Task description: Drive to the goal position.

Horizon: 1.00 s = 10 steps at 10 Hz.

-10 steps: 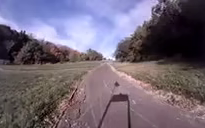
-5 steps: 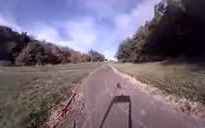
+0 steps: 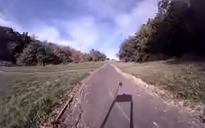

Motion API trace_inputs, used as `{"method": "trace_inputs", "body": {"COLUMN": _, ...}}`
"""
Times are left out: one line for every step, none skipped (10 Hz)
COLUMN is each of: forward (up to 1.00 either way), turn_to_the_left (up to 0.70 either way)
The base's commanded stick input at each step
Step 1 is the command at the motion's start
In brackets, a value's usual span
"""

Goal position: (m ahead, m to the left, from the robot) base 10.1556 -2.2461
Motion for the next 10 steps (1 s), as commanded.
{"method": "trace_inputs", "body": {"forward": 0.7, "turn_to_the_left": 0.0}}
{"method": "trace_inputs", "body": {"forward": 0.7, "turn_to_the_left": -0.07}}
{"method": "trace_inputs", "body": {"forward": 0.7, "turn_to_the_left": -0.11}}
{"method": "trace_inputs", "body": {"forward": 0.7, "turn_to_the_left": -0.14}}
{"method": "trace_inputs", "body": {"forward": 0.7, "turn_to_the_left": -0.14}}
{"method": "trace_inputs", "body": {"forward": 0.7, "turn_to_the_left": 0.0}}
{"method": "trace_inputs", "body": {"forward": 0.7, "turn_to_the_left": 0.0}}
{"method": "trace_inputs", "body": {"forward": 0.7, "turn_to_the_left": 0.0}}
{"method": "trace_inputs", "body": {"forward": 0.7, "turn_to_the_left": -0.01}}
{"method": "trace_inputs", "body": {"forward": 0.7, "turn_to_the_left": -0.03}}
